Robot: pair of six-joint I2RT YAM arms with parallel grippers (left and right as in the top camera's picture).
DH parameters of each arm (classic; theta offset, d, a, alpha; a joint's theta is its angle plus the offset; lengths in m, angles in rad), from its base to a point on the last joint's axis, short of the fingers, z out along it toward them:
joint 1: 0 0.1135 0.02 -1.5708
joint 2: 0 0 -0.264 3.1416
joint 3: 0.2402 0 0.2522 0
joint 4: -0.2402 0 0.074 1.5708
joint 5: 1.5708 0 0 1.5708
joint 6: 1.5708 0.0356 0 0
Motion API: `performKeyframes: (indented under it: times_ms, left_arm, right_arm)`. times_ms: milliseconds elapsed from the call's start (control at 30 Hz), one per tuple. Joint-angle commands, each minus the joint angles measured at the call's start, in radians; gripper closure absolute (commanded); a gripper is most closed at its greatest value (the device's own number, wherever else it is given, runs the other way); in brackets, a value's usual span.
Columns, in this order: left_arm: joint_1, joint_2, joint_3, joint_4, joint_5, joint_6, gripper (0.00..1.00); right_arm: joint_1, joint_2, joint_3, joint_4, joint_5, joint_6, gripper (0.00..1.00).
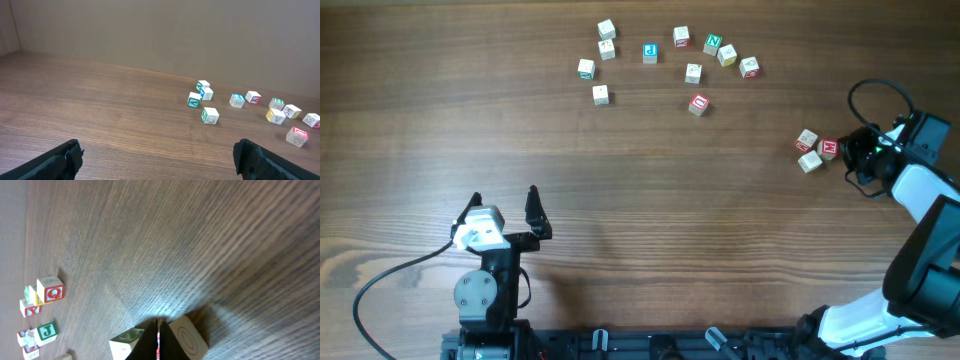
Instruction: Form a circle
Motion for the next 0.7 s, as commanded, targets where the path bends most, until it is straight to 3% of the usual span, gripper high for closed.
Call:
performKeyframes:
  times_ms: [0, 300, 667]
  left_arm:
    - [0.006, -0.009, -0.006, 0.001, 0.012, 0.023, 0.00]
    - [0.006, -0.009, -0.006, 0.001, 0.012, 0.023, 0.00]
    - [0.006, -0.009, -0.006, 0.001, 0.012, 0.023, 0.00]
  right_arm:
    - [0.026, 0.020, 0.013, 0.019, -0.021, -0.022, 0.96]
    - [0.017, 0.018, 0.013, 0.111, 0.014, -0.025, 0.96]
    - [-0.011, 0.018, 0.013, -0.039, 0.100, -0.021, 0.96]
